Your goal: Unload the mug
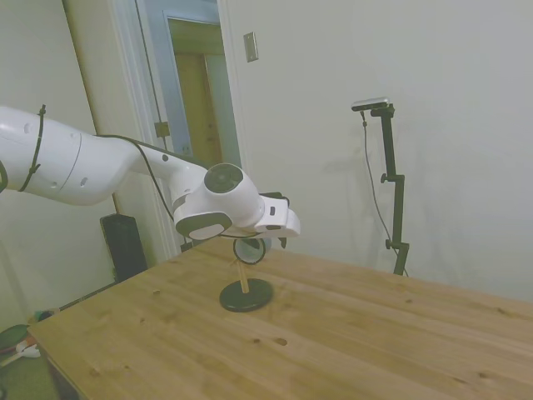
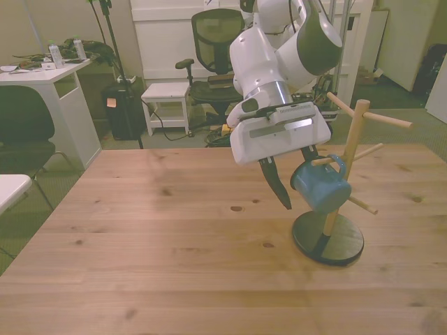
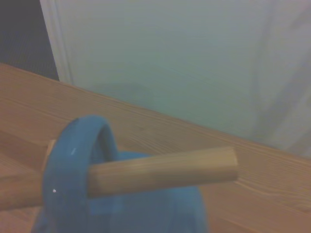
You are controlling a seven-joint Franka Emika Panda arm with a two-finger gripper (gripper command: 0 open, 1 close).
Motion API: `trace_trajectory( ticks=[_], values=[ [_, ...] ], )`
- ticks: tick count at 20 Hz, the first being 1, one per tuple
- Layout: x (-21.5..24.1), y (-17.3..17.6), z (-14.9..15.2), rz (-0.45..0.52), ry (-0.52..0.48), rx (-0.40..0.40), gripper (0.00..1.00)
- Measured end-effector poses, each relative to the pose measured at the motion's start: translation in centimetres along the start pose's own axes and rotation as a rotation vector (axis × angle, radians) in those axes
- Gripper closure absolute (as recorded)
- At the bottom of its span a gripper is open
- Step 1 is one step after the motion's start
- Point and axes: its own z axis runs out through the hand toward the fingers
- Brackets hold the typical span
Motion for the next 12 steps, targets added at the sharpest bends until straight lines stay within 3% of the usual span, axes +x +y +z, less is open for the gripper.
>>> trace_trajectory(
  ticks=[12],
  values=[
    [0.18, -0.34, -0.61, -0.019, -0.014, 0.020, 1.00]
  ],
)
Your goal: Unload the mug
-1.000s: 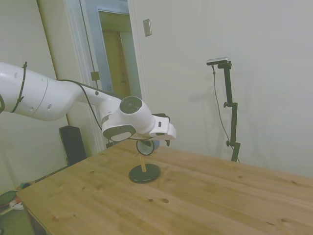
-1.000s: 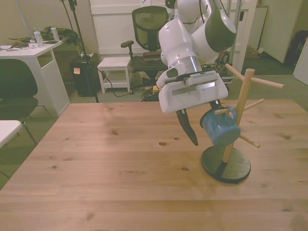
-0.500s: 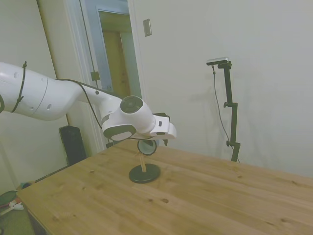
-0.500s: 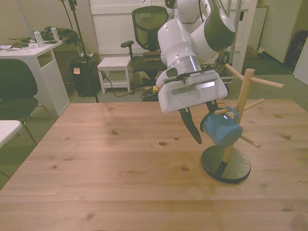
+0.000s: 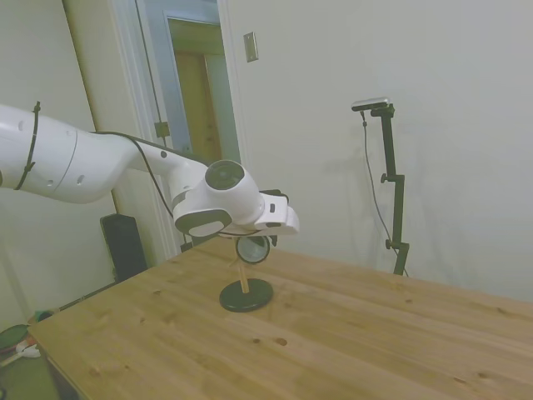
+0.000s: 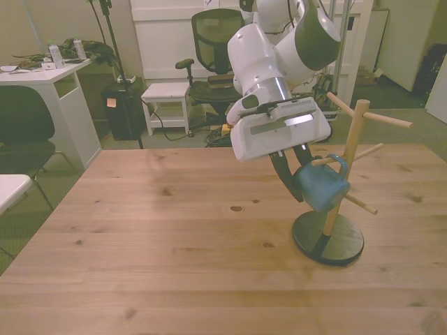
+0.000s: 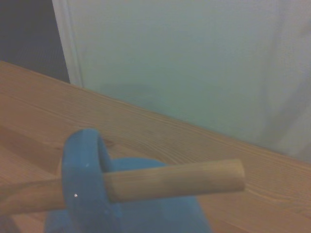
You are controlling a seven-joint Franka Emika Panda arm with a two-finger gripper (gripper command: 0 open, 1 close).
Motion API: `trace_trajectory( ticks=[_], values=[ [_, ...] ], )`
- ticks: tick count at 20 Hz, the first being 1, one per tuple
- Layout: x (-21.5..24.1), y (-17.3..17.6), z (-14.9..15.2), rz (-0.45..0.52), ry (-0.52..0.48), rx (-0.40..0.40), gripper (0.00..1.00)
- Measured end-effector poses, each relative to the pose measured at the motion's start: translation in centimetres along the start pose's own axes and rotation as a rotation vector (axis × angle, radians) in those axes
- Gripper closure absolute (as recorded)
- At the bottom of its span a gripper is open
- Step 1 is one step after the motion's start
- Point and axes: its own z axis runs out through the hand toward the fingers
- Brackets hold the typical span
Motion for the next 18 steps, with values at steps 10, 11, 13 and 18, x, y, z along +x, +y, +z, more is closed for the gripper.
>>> trace_trajectory(
  ticks=[10, 11, 13, 18],
  values=[
    [0.0, 0.2, -0.6, -0.003, -0.014, 0.016, 1.00],
    [0.0, 0.2, -0.7, -0.001, -0.013, 0.018, 1.00],
    [0.2, 0.2, -1.0, 0.002, -0.009, 0.022, 1.00],
    [0.5, 0.4, -1.6, 0.012, 0.001, 0.027, 1.00]
  ],
)
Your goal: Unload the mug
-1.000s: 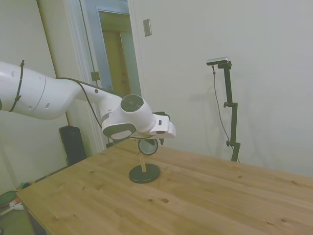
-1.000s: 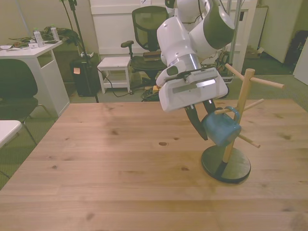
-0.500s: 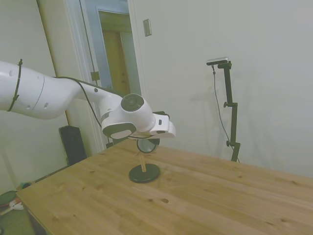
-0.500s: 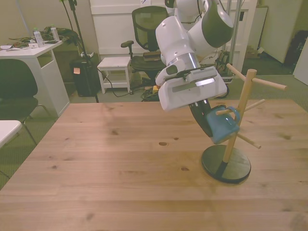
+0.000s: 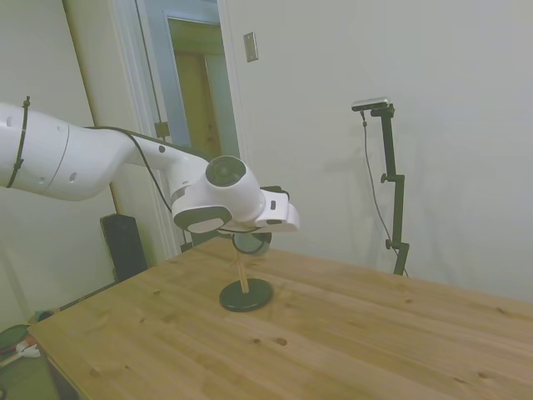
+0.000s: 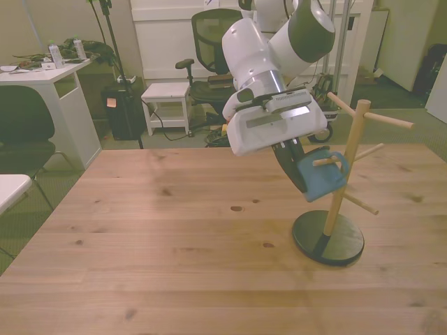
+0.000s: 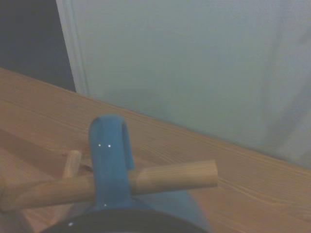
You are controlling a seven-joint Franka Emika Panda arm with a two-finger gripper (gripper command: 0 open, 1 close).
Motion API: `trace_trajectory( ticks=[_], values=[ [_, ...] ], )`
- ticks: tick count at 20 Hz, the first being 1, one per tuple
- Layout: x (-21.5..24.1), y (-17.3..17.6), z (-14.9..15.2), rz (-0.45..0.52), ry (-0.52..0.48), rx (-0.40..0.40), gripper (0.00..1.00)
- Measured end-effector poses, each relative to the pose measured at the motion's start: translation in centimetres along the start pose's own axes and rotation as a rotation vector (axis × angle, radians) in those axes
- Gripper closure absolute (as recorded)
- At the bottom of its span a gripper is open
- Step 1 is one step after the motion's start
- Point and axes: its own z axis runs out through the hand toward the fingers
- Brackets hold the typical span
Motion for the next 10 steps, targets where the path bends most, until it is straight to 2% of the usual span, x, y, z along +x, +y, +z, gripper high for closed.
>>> trace_trajectory(
  ticks=[10],
  values=[
    [0.4, -0.5, -1.4, 0.002, 0.012, 0.019, 1.00]
  ],
)
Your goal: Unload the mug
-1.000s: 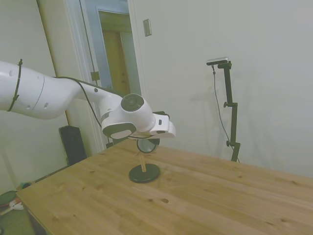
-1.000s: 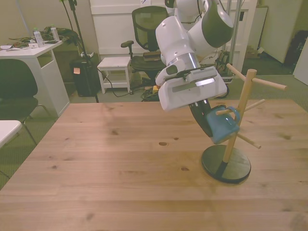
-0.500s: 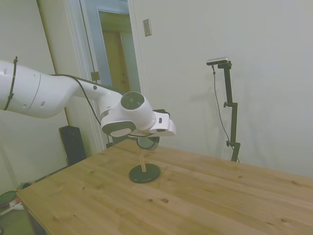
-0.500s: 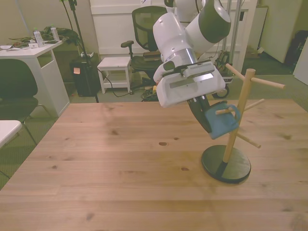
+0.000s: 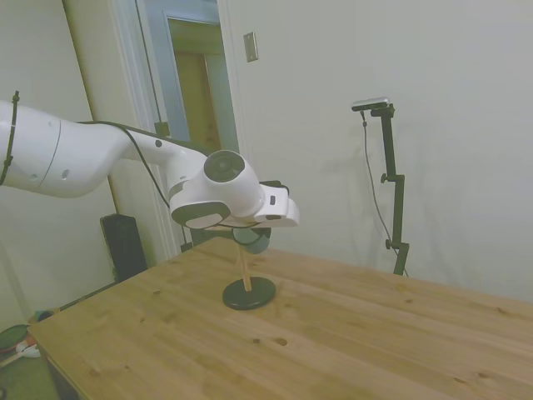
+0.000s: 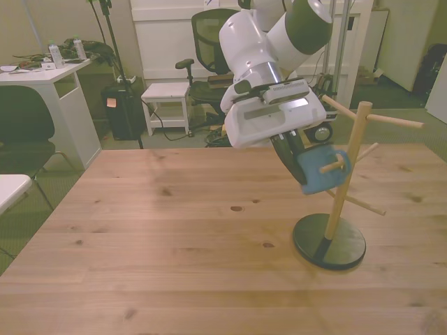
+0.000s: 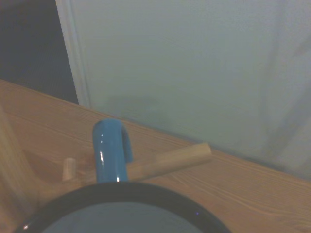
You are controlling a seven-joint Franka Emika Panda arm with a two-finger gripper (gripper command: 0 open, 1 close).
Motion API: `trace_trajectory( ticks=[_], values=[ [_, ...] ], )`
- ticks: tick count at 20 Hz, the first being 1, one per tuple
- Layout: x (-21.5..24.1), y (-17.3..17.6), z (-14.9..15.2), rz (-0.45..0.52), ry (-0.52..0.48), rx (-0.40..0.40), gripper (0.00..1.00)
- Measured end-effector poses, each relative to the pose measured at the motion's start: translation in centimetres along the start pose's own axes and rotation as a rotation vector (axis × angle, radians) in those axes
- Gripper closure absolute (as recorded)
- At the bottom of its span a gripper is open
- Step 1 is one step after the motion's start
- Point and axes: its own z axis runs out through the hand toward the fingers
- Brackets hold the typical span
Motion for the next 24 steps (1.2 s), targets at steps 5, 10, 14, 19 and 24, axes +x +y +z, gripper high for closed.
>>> trace_trajectory(
  ticks=[5, 10, 14, 19, 24],
  values=[
    [0.0, 0.3, -0.2, 0.005, 0.002, -0.003, 1.00],
    [0.5, 1.0, -0.7, 0.014, 0.014, -0.010, 1.00],
    [1.1, 1.1, -1.1, 0.019, 0.030, -0.008, 1.00],
    [2.7, 2.3, -2.1, 0.048, 0.062, -0.016, 1.00],
    [4.6, 5.3, -4.0, 0.124, 0.104, -0.043, 1.00]
  ],
)
